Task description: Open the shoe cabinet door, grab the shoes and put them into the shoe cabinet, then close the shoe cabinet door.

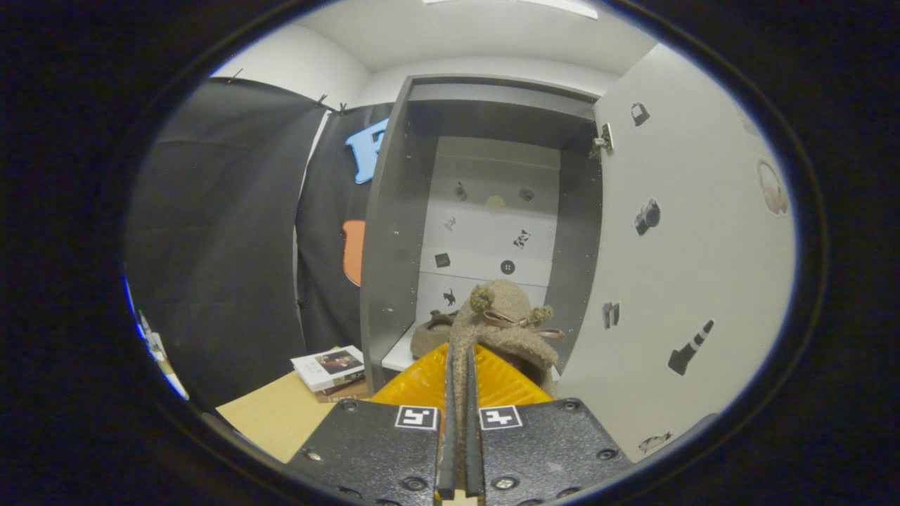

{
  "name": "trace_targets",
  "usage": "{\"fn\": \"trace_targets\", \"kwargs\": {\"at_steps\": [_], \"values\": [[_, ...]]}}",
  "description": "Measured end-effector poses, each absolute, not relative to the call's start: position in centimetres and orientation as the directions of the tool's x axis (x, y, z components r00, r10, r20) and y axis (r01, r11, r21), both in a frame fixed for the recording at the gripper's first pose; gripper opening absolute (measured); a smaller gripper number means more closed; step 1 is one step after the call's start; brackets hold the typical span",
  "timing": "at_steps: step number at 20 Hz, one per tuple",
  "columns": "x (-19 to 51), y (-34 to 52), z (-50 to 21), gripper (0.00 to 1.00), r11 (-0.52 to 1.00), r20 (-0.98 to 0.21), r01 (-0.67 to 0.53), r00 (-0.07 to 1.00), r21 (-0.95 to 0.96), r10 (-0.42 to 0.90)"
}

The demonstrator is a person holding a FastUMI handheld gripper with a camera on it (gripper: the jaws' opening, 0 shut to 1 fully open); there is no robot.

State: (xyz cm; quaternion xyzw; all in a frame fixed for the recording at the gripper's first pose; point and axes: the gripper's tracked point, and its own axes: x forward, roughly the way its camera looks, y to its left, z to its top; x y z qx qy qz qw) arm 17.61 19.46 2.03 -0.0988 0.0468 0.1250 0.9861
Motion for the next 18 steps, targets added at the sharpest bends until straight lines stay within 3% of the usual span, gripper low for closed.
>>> {"fn": "trace_targets", "kwargs": {"at_steps": [7,18], "values": [[28.4,19.2,1.8,0.09,0.951,-0.136,-0.217,0.972,-0.221,0.19],[43.6,17.4,-7.6,0.09,0.945,-0.304,-0.162,0.95,-0.283,0.072]]}}
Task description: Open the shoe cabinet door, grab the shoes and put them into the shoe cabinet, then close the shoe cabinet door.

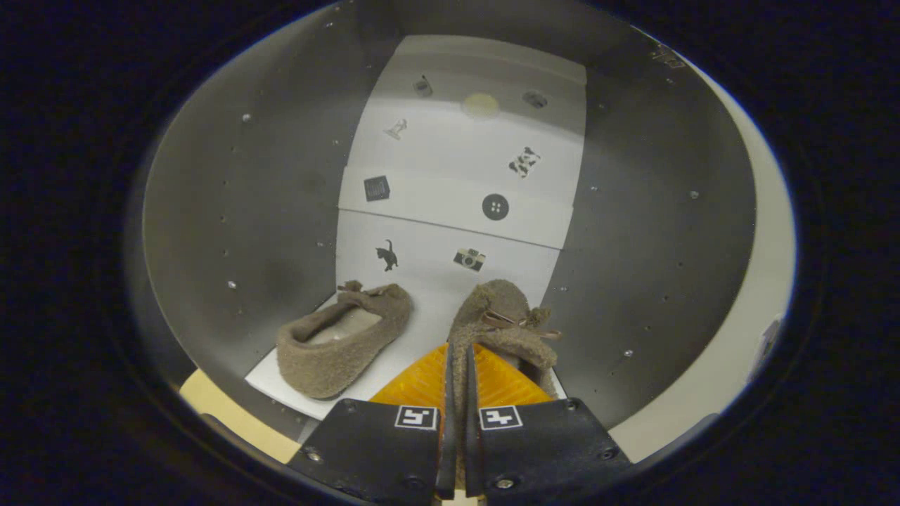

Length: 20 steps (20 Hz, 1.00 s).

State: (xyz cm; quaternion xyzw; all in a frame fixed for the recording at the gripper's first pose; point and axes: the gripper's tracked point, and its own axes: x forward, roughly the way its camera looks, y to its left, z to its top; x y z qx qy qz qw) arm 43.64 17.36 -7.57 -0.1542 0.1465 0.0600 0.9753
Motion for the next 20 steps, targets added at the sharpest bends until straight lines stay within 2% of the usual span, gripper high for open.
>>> {"fn": "trace_targets", "kwargs": {"at_steps": [6,10,14,17,19,20], "values": [[47.1,17.7,-8.7,0.09,0.896,-0.292,-0.208,0.952,-0.391,0.093],[48.7,17.5,-9.3,0.09,0.885,-0.281,-0.183,0.958,-0.428,0.062],[48.9,18.9,-10.6,0.11,0.892,-0.33,-0.181,0.943,-0.413,0.039],[48.8,18.9,-10.0,0.17,0.89,-0.312,-0.145,0.95,-0.432,0.004],[48.3,18.8,-9.1,0.26,0.905,-0.297,-0.133,0.955,-0.405,0.007],[47.9,18.8,-8.5,0.35,0.912,-0.287,-0.13,0.958,-0.389,0.014]]}}
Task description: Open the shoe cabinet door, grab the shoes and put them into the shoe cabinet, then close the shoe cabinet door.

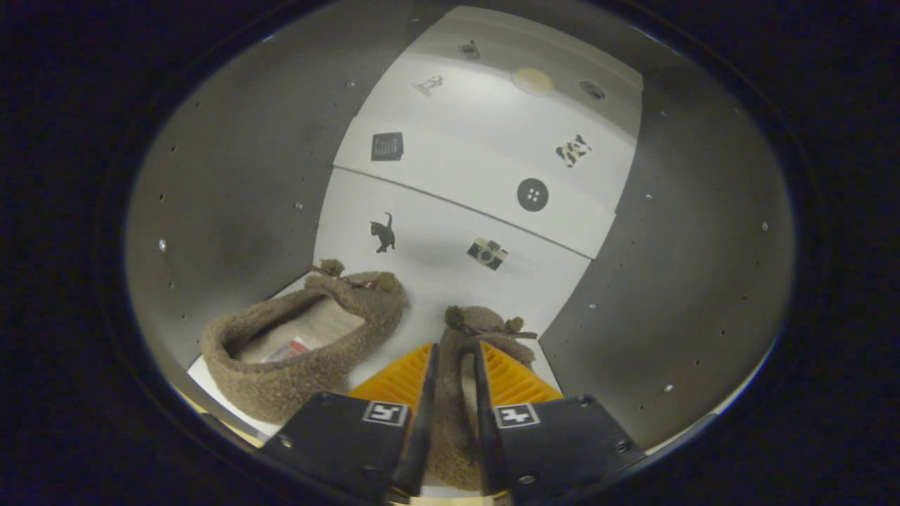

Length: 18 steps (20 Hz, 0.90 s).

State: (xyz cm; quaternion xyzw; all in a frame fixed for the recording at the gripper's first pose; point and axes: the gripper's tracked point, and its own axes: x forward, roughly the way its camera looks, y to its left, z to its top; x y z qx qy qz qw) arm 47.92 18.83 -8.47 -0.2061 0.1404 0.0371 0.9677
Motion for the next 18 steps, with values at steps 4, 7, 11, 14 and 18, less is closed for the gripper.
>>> {"fn": "trace_targets", "kwargs": {"at_steps": [4,7,11,14,18], "values": [[45.9,17.8,-6.7,0.73,0.936,-0.262,-0.102,0.965,-0.336,0.011],[43.5,17.2,-5.8,0.87,0.96,-0.257,-0.098,0.966,-0.261,0.029],[38.8,17.7,-5.1,0.92,0.985,-0.272,-0.129,0.958,-0.118,0.093],[34.7,17.9,-3.7,0.97,0.99,-0.255,-0.124,0.962,-0.073,0.102],[28.2,18.2,-1.4,0.98,0.987,-0.212,-0.139,0.97,-0.079,0.12]]}}
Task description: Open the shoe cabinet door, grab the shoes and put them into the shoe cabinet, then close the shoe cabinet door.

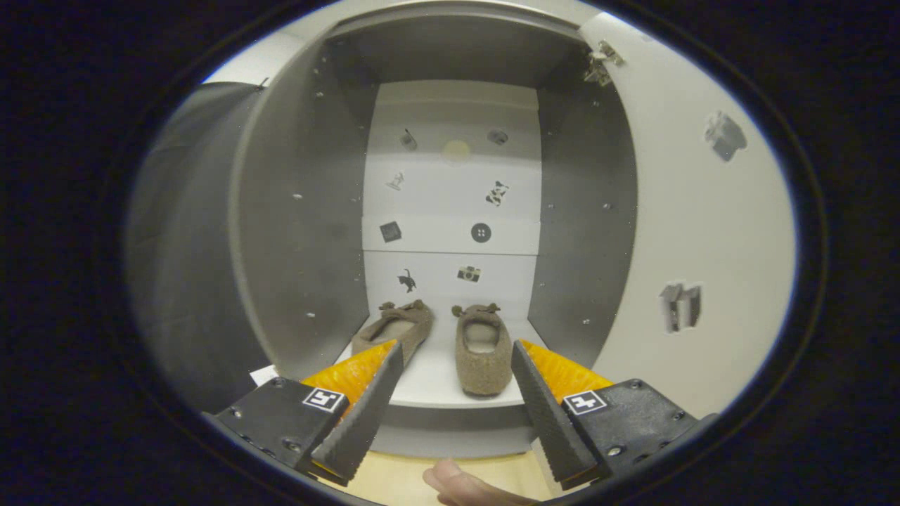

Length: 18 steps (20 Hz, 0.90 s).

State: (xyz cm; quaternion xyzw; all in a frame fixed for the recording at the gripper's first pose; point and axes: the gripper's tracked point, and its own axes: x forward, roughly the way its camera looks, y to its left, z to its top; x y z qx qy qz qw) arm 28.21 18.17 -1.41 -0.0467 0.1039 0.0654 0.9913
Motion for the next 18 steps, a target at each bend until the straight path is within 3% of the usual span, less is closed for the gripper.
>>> {"fn": "trace_targets", "kwargs": {"at_steps": [8,18], "values": [[13.5,14.5,4.4,0.99,0.985,-0.097,-0.145,0.986,-0.091,0.136],[-3.2,0.9,9.6,1.0,0.988,0.049,-0.027,0.998,-0.154,0.035]]}}
